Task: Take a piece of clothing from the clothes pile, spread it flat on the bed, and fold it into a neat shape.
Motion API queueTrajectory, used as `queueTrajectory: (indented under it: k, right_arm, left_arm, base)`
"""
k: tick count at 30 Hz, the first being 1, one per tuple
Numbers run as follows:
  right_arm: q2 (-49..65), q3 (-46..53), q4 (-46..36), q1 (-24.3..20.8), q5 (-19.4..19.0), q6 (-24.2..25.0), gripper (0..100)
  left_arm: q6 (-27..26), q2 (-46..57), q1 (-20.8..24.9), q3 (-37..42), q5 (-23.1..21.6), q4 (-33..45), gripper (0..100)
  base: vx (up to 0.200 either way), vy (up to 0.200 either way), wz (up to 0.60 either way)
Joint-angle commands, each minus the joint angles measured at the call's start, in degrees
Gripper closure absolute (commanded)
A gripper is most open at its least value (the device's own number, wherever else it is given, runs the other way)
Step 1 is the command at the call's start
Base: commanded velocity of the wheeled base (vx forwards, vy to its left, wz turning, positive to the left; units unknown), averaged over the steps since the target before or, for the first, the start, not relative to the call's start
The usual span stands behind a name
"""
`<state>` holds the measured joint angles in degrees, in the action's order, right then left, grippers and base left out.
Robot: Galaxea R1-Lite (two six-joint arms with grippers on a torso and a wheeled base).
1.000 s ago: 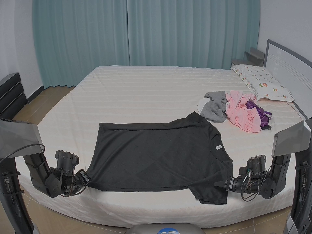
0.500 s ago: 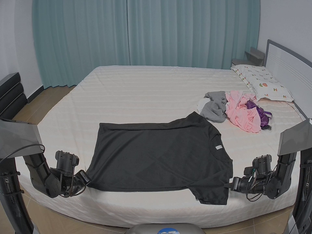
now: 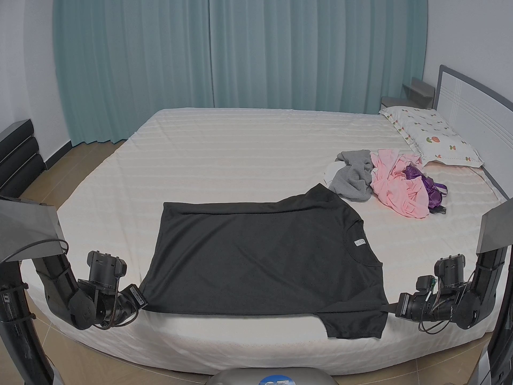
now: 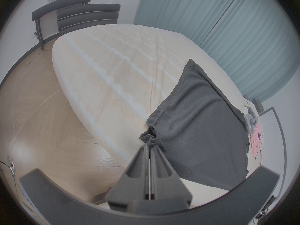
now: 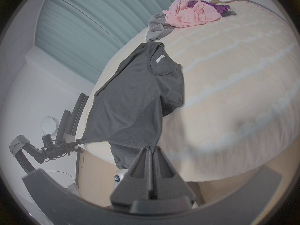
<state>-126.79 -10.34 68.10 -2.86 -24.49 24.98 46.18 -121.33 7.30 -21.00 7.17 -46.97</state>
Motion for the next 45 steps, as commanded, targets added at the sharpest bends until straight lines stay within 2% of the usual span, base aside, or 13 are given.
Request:
queueTrajectory:
  k: [1, 6, 11, 17, 21, 24, 31, 35, 45]
  right_arm:
    - [3.1, 2.6, 0.1, 1.6, -0.3, -1.2, 100]
    - [4.1, 5.2, 0.1, 2.5, -2.4, -3.3, 100]
    - [4.3, 7.0, 0.4, 3.0, -2.6, -5.3, 100]
    - [4.0, 10.3, 4.6, 3.0, -2.8, -6.0, 100]
    - [4.2, 10.3, 4.2, 3.0, -2.8, -6.3, 100]
    - [4.4, 10.3, 2.9, 3.0, -2.8, -6.6, 100]
    - [8.8, 10.3, -4.9, 5.1, -3.0, -11.1, 100]
    - [11.4, 10.3, -9.5, 6.2, -5.2, -13.7, 100]
    - [16.6, 10.3, -18.9, 7.8, -5.9, -19.4, 100]
  left_arm:
    - [-1.0, 1.5, 0.0, 1.6, 0.0, -0.1, 100]
    - [-2.1, 2.6, 0.0, 2.3, 0.0, 0.2, 100]
    - [-5.2, 3.5, 0.0, 4.6, 0.1, -0.1, 100]
    - [-6.5, 5.7, 0.1, 6.1, 0.1, 0.5, 100]
    - [-9.9, 6.5, 0.1, 8.1, 0.1, 0.1, 100]
    - [-10.0, 6.5, 0.1, 8.3, 0.1, 0.4, 100]
    - [-11.6, 6.4, 0.3, 9.5, 0.1, 0.4, 100]
    - [-12.0, 6.4, 0.3, 9.9, 0.2, 0.4, 100]
    - [-15.7, 8.2, 0.3, 12.6, 0.2, 0.7, 100]
  base:
    - [0.000, 0.000, 0.00]
    - [0.000, 0.000, 0.00]
    - [0.000, 0.000, 0.00]
    - [0.000, 0.000, 0.00]
    - [0.000, 0.000, 0.00]
    - [0.000, 0.000, 0.00]
    - [0.000, 0.000, 0.00]
    - [0.000, 0.000, 0.00]
    - [0.000, 0.000, 0.00]
